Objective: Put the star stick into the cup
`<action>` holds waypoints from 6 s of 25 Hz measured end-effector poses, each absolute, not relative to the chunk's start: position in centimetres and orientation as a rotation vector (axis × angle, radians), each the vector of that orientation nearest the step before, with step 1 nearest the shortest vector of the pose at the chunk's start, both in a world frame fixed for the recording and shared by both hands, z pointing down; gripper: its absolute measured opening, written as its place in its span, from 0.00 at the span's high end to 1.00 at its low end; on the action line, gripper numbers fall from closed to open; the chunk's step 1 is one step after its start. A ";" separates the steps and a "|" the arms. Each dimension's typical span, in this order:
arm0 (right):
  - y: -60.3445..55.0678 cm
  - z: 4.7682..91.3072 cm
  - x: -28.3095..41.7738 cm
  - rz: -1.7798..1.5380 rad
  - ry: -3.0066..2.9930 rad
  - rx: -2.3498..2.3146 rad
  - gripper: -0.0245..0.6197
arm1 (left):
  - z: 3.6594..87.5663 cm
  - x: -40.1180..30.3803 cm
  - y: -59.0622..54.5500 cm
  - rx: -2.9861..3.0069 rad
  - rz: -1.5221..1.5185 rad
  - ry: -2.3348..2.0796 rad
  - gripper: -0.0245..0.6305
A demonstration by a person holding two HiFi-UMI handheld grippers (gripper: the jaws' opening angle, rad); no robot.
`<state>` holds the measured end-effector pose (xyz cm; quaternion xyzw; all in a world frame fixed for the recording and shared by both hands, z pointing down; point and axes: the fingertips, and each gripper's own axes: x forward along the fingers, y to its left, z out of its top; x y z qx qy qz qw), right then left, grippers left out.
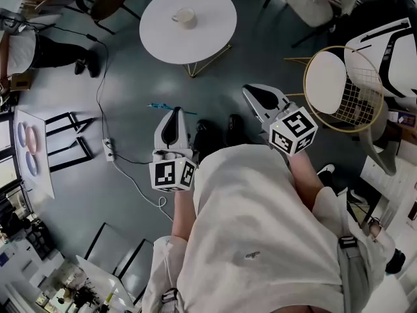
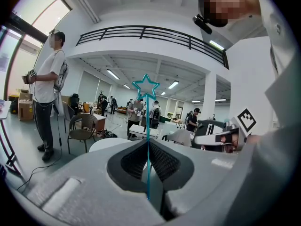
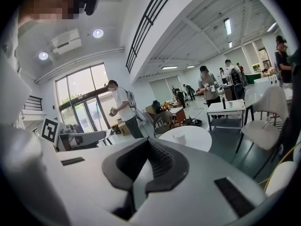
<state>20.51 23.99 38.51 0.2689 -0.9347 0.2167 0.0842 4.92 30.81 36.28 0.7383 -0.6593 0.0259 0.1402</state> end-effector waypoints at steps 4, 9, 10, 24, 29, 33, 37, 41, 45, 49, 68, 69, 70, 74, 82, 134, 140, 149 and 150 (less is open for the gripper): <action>24.0 39.3 19.9 0.687 -2.762 0.794 0.95 | 36.6 4.0 31.2 2.112 0.086 -1.911 0.93; 23.8 39.7 18.4 0.712 -2.730 0.805 0.95 | 36.7 2.2 31.4 2.094 0.077 -1.911 0.94; 23.7 39.6 18.1 0.711 -2.727 0.810 0.95 | 36.8 1.9 31.3 2.094 0.077 -1.906 0.94; 18.6 38.0 14.5 0.701 -2.691 0.931 0.95 | 36.1 -3.1 24.3 2.156 0.046 -1.828 0.94; 16.2 37.3 12.3 0.700 -2.667 0.999 0.95 | 35.8 -5.9 21.0 2.192 0.037 -1.777 0.93; 14.5 36.7 10.0 0.703 -2.660 1.043 0.95 | 35.4 -8.3 18.5 2.232 0.036 -1.746 0.94; 13.1 36.0 7.4 0.699 -2.654 1.072 0.95 | 35.3 -11.0 16.4 2.249 0.028 -1.720 0.94; 12.5 36.1 5.0 0.704 -2.634 1.096 0.95 | 35.6 -13.2 15.1 2.271 0.025 -1.681 0.94; 12.1 36.8 3.2 0.729 -2.601 1.121 0.95 | 35.9 -15.1 13.9 2.287 0.014 -1.644 0.94; 11.6 37.2 1.6 0.744 -2.585 1.142 0.95 | 36.3 -16.7 12.8 2.306 0.014 -1.614 0.94; 8.6 37.6 1.1 0.759 -2.543 1.152 0.95 | 37.1 -17.8 10.0 2.289 0.058 -1.594 0.94; 8.1 37.6 1.0 0.759 -2.553 1.141 0.95 | 37.0 -17.8 9.9 2.283 0.059 -1.603 0.94; 7.6 37.6 0.9 0.761 -2.562 1.130 0.95 | 37.0 -17.7 9.6 2.278 0.060 -1.611 0.94; 4.8 37.3 0.5 0.751 -2.601 1.075 0.95 | 36.6 -17.3 8.2 2.263 0.066 -1.649 0.94; -0.7 37.0 0.8 0.746 -2.650 0.972 0.95 | 36.1 -16.4 4.4 2.203 0.054 -1.730 0.94; -12.7 43.1 0.6 0.835 -2.519 0.815 0.95 | 42.0 -14.9 -12.9 2.057 -0.013 -1.721 0.94; -12.5 43.8 0.0 0.837 -2.497 0.816 0.95 | 44.1 -15.9 -13.4 2.029 -0.024 -1.698 0.94; -11.7 45.4 0.2 0.848 -2.465 0.804 0.95 | 47.8 -14.9 -14.1 2.001 -0.012 -1.656 0.94; -11.6 45.5 0.4 0.850 -2.461 0.806 0.95 | 48.1 -14.6 -14.1 2.000 -0.006 -1.656 0.94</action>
